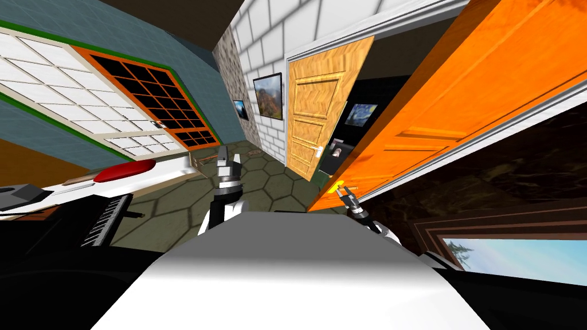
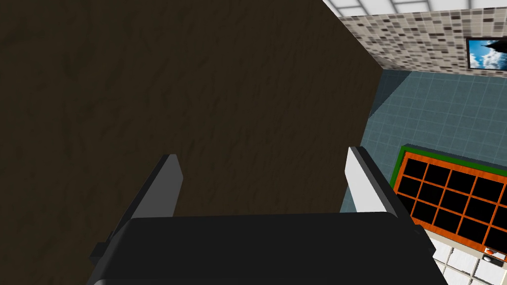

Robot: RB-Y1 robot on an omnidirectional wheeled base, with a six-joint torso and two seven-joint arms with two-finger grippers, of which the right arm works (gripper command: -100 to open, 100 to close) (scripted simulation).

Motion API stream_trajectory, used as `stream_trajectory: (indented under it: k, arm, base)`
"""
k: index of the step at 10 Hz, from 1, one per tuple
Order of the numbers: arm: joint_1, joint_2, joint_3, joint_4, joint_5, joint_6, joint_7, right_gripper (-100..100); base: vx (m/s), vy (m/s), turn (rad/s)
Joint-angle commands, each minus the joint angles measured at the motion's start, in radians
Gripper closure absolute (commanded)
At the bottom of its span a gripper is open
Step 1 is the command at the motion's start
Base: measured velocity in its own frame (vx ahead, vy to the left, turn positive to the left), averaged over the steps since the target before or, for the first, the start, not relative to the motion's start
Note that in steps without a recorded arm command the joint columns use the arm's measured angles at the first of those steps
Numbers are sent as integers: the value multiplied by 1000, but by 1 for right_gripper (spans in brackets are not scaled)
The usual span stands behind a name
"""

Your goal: Pull the door open

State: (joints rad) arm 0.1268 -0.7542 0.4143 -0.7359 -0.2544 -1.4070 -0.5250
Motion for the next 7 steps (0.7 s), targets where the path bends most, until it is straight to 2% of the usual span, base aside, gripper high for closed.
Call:
stream_trajectory:
  k: [1,6,7]
  arm:
    - [32,-22,-16,-28,-13,48,14,-100]
    - [32,-22,-16,-28,-13,48,14,-100]
    - [46,-23,-18,-9,-15,15,17,-100]
  base:
    - [7,-2,4]
    - [1,-2,-2]
    - [24,-14,41]
